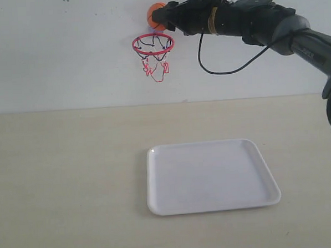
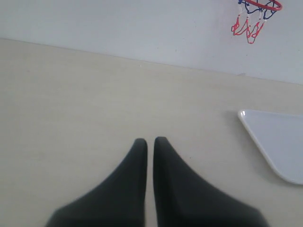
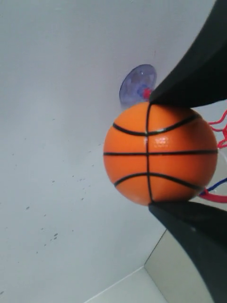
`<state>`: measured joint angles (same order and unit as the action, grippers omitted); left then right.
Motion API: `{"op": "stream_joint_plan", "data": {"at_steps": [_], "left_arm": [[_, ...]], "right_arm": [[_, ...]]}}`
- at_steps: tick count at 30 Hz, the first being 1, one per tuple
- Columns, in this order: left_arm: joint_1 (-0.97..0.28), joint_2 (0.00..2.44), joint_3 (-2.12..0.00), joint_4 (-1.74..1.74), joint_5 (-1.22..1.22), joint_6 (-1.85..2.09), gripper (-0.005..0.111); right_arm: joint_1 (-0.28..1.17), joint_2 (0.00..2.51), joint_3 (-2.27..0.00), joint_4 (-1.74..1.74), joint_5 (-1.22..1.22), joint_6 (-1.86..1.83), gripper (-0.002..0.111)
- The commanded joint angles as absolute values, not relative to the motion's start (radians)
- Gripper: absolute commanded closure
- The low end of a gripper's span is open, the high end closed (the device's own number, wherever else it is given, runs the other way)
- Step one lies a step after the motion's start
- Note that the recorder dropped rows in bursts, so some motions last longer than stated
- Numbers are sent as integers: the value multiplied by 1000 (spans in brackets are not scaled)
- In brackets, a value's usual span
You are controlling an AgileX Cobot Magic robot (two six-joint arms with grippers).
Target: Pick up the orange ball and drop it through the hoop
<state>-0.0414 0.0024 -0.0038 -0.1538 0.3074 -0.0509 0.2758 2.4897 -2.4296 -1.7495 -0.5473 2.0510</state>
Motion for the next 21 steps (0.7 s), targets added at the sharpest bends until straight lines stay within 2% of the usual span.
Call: {"op": "stream_joint_plan", "data": {"at_steps": [1,19,21], "left_arm": [[-43,0,0,-160,307,-45,103],[-43,0,0,-160,307,-45,103],[-43,0,0,-160,307,-45,103]], "right_arm": [[277,2490,-2436,-1744,-514,2009,108],[300,2535,-2436,-1744,-507,1985,108],[300,2535,-2436,-1744,-505,1985,104]]}}
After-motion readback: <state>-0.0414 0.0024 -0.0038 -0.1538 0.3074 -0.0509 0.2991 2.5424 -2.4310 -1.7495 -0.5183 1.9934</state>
